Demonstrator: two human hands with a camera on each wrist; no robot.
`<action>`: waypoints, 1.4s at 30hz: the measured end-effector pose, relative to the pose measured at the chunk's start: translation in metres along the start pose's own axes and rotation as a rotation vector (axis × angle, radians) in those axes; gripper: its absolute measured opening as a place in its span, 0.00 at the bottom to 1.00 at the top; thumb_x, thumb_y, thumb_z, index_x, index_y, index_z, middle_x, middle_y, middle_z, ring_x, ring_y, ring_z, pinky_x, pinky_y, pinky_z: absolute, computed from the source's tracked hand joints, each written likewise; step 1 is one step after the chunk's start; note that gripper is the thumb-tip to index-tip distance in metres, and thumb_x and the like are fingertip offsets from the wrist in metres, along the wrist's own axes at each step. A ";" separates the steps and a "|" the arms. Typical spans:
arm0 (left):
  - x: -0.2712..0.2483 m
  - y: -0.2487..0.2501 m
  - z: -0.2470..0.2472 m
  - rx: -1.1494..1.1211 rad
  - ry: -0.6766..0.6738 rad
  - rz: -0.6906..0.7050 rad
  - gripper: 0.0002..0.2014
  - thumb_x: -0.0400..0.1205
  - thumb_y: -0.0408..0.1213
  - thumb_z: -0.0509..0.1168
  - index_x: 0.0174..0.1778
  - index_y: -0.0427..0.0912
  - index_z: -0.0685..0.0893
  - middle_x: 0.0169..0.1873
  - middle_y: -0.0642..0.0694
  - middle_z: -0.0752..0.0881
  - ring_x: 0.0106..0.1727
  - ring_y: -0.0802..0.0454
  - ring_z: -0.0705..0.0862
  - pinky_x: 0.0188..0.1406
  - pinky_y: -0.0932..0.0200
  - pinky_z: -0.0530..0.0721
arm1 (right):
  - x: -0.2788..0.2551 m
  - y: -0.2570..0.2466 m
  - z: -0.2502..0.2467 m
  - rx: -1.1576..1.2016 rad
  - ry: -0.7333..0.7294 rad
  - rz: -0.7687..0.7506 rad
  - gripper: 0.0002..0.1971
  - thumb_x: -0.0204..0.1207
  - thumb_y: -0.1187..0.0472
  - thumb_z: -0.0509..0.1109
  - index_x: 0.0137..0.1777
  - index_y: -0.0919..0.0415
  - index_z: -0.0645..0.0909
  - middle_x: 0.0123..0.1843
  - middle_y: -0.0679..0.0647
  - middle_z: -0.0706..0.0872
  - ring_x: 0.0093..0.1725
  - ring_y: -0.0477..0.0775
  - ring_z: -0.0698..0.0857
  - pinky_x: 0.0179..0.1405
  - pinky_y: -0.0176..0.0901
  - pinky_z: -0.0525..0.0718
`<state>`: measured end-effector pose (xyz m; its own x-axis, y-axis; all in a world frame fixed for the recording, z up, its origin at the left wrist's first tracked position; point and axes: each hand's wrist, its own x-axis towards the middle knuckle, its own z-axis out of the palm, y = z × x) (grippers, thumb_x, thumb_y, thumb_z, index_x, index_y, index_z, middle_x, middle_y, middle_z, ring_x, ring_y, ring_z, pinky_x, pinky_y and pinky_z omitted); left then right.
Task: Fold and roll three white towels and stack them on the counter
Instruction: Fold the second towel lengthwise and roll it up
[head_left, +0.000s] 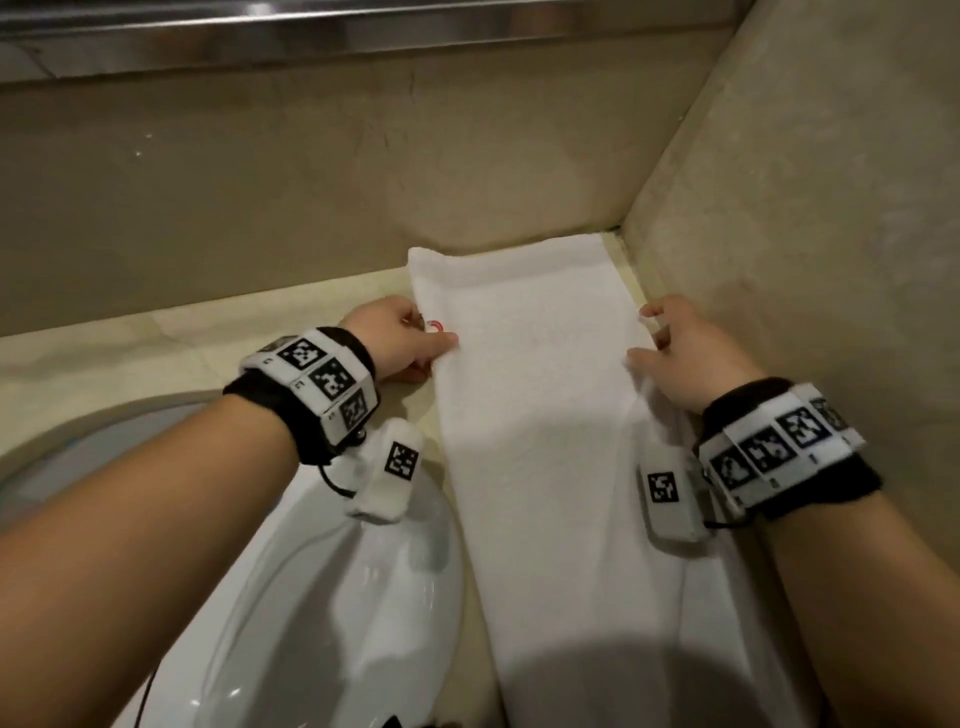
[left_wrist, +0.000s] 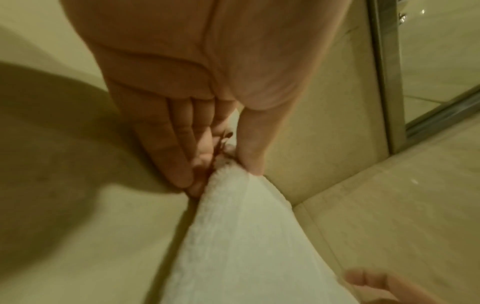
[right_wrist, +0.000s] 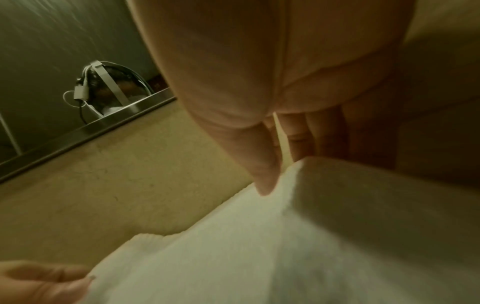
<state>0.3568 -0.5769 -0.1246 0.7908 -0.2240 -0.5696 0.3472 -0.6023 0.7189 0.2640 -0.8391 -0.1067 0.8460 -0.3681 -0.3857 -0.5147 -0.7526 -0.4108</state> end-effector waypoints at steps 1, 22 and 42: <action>-0.001 0.000 0.003 0.035 0.012 0.006 0.12 0.72 0.42 0.74 0.41 0.41 0.78 0.36 0.44 0.85 0.34 0.49 0.85 0.33 0.59 0.89 | -0.006 0.004 0.003 -0.019 -0.016 0.017 0.20 0.76 0.59 0.65 0.66 0.53 0.66 0.59 0.59 0.82 0.49 0.57 0.80 0.48 0.44 0.75; -0.030 -0.008 0.023 0.189 0.103 0.005 0.15 0.77 0.45 0.68 0.49 0.36 0.79 0.52 0.37 0.86 0.47 0.39 0.85 0.49 0.49 0.84 | -0.104 0.059 0.022 0.114 -0.055 0.158 0.08 0.79 0.57 0.63 0.42 0.61 0.75 0.42 0.61 0.82 0.44 0.58 0.79 0.40 0.42 0.69; -0.136 -0.059 0.106 -0.228 -0.258 -0.127 0.06 0.77 0.34 0.69 0.48 0.42 0.81 0.41 0.44 0.87 0.39 0.48 0.86 0.30 0.60 0.86 | -0.156 0.083 0.058 0.958 -0.158 0.101 0.12 0.75 0.79 0.59 0.47 0.64 0.79 0.32 0.52 0.89 0.29 0.49 0.85 0.27 0.32 0.82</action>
<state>0.1756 -0.5917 -0.1320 0.5914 -0.3618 -0.7206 0.5605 -0.4581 0.6899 0.0811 -0.8125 -0.1284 0.7996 -0.2763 -0.5332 -0.5375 0.0669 -0.8406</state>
